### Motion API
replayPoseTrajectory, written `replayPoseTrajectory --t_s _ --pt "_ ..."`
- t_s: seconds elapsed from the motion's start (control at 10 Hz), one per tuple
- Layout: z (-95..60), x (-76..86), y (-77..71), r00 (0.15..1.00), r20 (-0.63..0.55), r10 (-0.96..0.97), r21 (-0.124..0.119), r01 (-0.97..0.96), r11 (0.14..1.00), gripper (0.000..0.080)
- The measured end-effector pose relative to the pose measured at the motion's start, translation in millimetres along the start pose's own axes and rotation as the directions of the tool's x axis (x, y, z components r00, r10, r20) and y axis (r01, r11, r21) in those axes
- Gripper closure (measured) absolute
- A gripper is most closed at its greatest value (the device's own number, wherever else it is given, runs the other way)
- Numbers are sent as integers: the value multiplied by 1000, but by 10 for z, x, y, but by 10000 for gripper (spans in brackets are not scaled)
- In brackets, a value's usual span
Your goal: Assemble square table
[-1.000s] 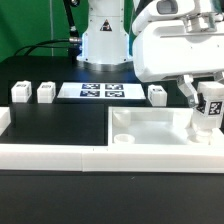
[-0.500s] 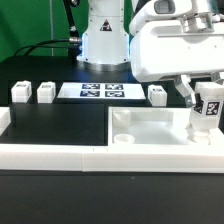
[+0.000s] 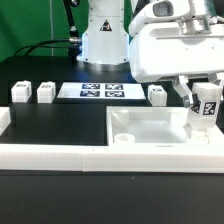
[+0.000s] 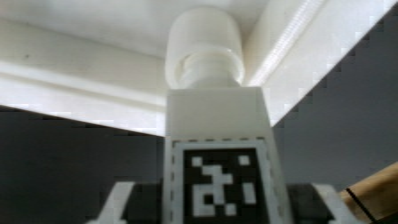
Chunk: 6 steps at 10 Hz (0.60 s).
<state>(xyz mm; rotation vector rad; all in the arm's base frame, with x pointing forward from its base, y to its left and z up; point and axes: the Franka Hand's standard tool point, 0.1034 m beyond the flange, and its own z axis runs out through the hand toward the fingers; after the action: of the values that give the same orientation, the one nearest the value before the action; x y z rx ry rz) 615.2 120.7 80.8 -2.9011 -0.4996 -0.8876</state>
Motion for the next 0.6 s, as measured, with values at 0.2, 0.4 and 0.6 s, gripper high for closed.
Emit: replayPoseTrajectory --t_s 0.2,0.4,0.6 --pt "34 -21 17 1000 4 -4 -1 4 1000 511" --pt "124 -64 12 1000 -6 -2 -1 2 1000 511" --pt "143 -46 20 1000 -22 10 -7 -10 1000 510"
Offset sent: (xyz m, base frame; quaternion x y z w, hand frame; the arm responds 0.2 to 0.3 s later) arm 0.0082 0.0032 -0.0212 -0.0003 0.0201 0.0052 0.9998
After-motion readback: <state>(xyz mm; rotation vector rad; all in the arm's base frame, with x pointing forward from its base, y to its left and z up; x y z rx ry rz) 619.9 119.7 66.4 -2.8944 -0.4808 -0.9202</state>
